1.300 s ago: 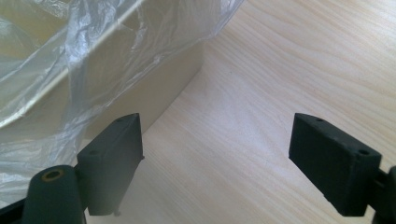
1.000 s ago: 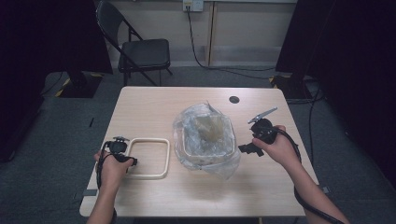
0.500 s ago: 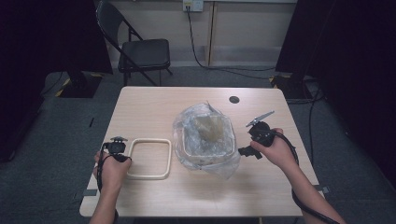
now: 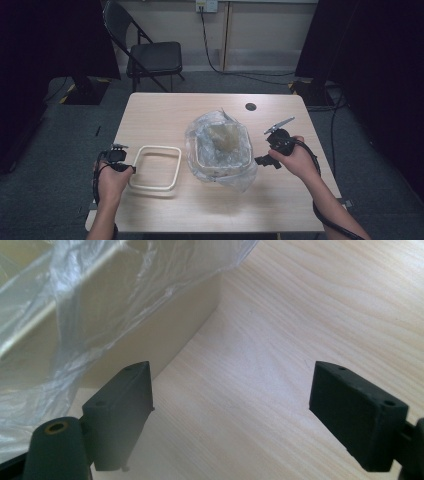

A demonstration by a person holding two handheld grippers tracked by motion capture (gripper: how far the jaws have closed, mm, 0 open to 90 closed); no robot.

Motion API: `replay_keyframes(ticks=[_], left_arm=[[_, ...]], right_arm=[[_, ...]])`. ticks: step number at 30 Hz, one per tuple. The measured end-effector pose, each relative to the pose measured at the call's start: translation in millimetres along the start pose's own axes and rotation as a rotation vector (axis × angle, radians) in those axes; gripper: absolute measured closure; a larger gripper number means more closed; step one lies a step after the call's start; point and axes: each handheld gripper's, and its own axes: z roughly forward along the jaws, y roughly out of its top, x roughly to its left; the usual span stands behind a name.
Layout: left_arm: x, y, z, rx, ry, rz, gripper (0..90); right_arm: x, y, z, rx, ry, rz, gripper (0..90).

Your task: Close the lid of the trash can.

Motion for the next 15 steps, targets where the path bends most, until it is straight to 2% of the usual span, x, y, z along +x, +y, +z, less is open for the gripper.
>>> replay_keyframes(ticks=[6, 15], left_arm=[[3.8, 4.6, -15.7, -0.008, -0.009, -0.009, 81.6], [-2.6, 17.6, -40.8, -0.026, -0.012, 0.025, 81.7]], right_arm=[[-0.3, 1.6, -5.6, -0.004, -0.009, -0.003, 16.4], [0.0, 6.3, -16.4, -0.015, -0.021, -0.008, 16.4]])
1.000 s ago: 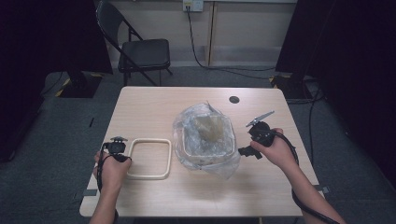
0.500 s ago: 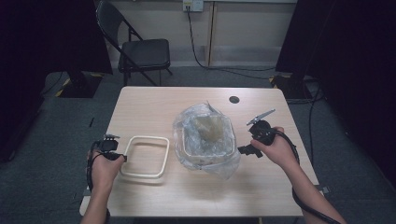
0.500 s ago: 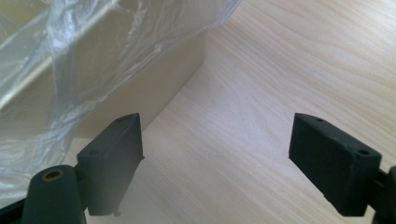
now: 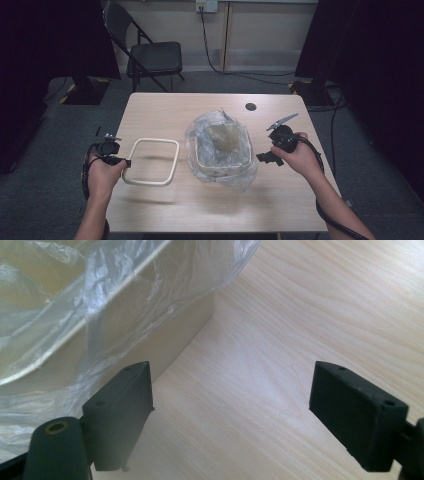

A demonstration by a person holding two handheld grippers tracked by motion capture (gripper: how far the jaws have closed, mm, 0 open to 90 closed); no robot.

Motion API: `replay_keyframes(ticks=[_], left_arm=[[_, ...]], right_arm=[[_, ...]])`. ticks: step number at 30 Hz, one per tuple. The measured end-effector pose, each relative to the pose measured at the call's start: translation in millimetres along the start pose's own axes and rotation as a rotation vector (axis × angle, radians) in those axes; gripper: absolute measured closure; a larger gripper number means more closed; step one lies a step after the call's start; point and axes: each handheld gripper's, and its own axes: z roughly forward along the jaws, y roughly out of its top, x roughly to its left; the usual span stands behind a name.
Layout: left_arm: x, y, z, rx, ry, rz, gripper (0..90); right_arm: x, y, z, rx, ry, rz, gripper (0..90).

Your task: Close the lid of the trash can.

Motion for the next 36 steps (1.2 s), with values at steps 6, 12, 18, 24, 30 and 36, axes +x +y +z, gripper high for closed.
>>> replay_keyframes(ticks=[6, 12, 18, 24, 30, 36], left_arm=[[-8.0, 10.1, -14.8, -0.018, -0.012, 0.014, 81.7], [-15.6, 19.6, -28.0, -0.025, -0.020, 0.028, 81.7], [-24.9, 29.4, -37.4, -0.017, -0.022, 0.045, 81.7], [-29.0, 39.0, -47.0, 0.007, -0.028, 0.051, 81.7], [-30.7, 47.0, -61.4, 0.000, -0.035, 0.050, 81.8], [-49.7, 56.1, -71.4, -0.024, -0.051, 0.074, 81.8]], right_arm=[[-0.1, 2.4, -6.3, -0.005, -0.005, -0.004, 16.5], [-0.2, 5.0, -9.9, -0.005, -0.008, -0.003, 16.4], [0.1, 7.9, -11.9, 0.003, -0.012, -0.006, 16.4], [-0.4, 10.5, -17.1, -0.007, -0.015, -0.004, 16.4], [-2.2, 12.1, -20.8, -0.011, -0.018, -0.006, 16.4], [-1.6, 13.3, -25.4, -0.025, -0.016, -0.001, 16.4]])
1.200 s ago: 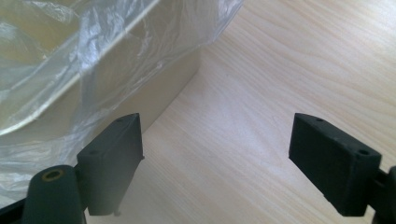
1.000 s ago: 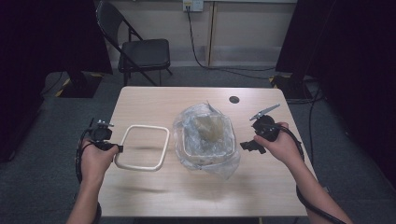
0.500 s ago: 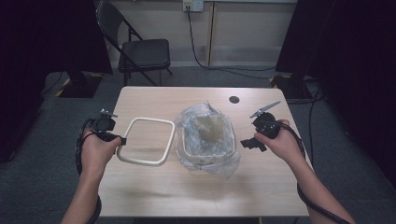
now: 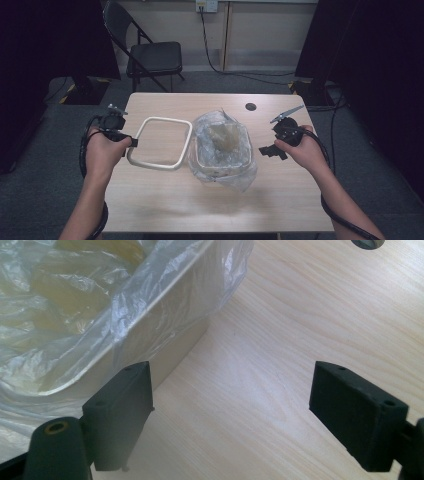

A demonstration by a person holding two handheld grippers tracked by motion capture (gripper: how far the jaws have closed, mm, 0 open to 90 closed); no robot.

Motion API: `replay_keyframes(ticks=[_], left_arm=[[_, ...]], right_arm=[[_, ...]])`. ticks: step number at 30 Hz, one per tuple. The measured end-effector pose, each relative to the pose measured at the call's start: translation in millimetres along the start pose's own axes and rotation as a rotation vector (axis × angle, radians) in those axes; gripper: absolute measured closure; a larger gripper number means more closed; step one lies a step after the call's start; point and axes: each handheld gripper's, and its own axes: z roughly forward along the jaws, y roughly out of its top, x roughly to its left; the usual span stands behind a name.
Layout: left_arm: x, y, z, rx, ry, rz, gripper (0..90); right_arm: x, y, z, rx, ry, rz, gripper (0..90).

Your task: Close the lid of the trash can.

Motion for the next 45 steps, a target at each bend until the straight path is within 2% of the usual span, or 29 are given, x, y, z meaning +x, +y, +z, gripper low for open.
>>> replay_keyframes(ticks=[3, 8, 10, 12, 20, 31, 35, 45], left_arm=[[-7.1, 3.1, 0.0, -0.005, -0.004, 0.013, 81.8], [-26.7, 10.4, 5.0, -0.004, -0.019, 0.035, 81.7], [-35.9, 13.5, 8.4, 0.000, -0.021, 0.056, 81.7], [-43.1, 15.9, 11.3, 0.003, -0.036, 0.057, 81.7], [-73.1, 24.9, 22.7, 0.007, -0.049, 0.090, 81.6], [-89.6, 28.4, 32.7, 0.019, -0.059, 0.089, 81.4], [-95.4, 29.4, 37.4, 0.020, -0.050, 0.099, 81.2], [-112.4, 32.6, 44.1, 0.011, -0.072, 0.101, 80.1]], right_arm=[[0.6, 0.2, -1.2, -0.003, 0.004, -0.004, 16.4], [2.8, 2.4, -2.8, -0.012, 0.010, -0.008, 16.4], [3.5, 3.2, -2.7, -0.012, 0.012, -0.010, 16.4], [4.3, 4.2, -1.7, -0.015, 0.015, -0.015, 16.4], [6.7, 6.2, -0.2, -0.016, 0.022, -0.025, 16.4], [10.2, 8.4, 1.3, -0.023, 0.032, -0.025, 16.4], [13.0, 11.2, 2.0, -0.025, 0.037, -0.027, 16.4], [22.2, 18.3, 2.7, -0.028, 0.040, -0.058, 16.5]])
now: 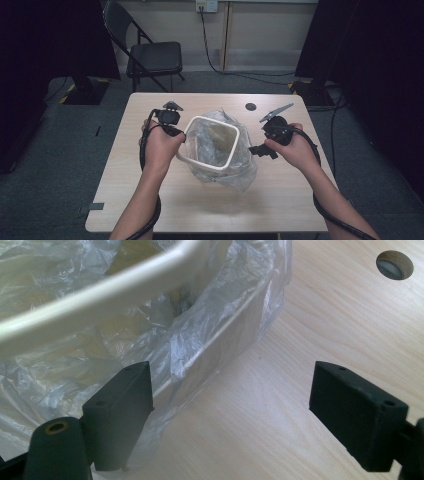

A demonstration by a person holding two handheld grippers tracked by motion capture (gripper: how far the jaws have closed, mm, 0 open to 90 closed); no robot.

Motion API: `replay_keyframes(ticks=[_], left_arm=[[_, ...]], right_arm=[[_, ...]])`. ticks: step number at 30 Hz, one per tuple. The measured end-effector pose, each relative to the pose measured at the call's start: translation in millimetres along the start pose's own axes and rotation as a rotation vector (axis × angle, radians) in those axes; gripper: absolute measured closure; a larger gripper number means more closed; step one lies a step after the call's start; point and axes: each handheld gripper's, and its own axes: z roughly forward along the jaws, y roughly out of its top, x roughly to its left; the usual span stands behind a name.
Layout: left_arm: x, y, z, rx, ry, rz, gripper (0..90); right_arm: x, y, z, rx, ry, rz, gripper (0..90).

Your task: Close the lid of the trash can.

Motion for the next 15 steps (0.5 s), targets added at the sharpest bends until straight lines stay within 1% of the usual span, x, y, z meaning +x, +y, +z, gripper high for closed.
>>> replay_keyframes(ticks=[4, 5, 7, 11, 13, 15], left_arm=[[-6.3, 2.0, 4.2, 0.008, -0.001, 0.011, 79.8], [-8.4, 2.0, 6.2, 0.006, -0.005, 0.003, 79.7], [-10.8, 2.1, 9.3, 0.007, -0.008, 0.004, 79.6], [-13.5, 2.2, 12.8, 0.004, -0.013, 0.011, 79.6], [-14.8, 2.0, 14.2, -0.004, -0.009, 0.013, 79.6], [-15.6, 1.8, 15.1, -0.002, -0.018, 0.011, 79.5]], right_arm=[[1.8, 1.3, -0.6, -0.002, 0.001, -0.004, 16.5], [2.0, 1.4, -0.6, -0.003, 0.002, -0.003, 16.5], [2.4, 1.2, -0.4, -0.004, 0.003, -0.002, 16.4], [2.6, -0.4, 0.7, -0.003, 0.008, 0.001, 16.5], [2.3, -1.1, 0.7, -0.005, 0.007, 0.004, 16.4], [1.7, -2.1, 1.5, -0.008, 0.007, 0.010, 16.4]])
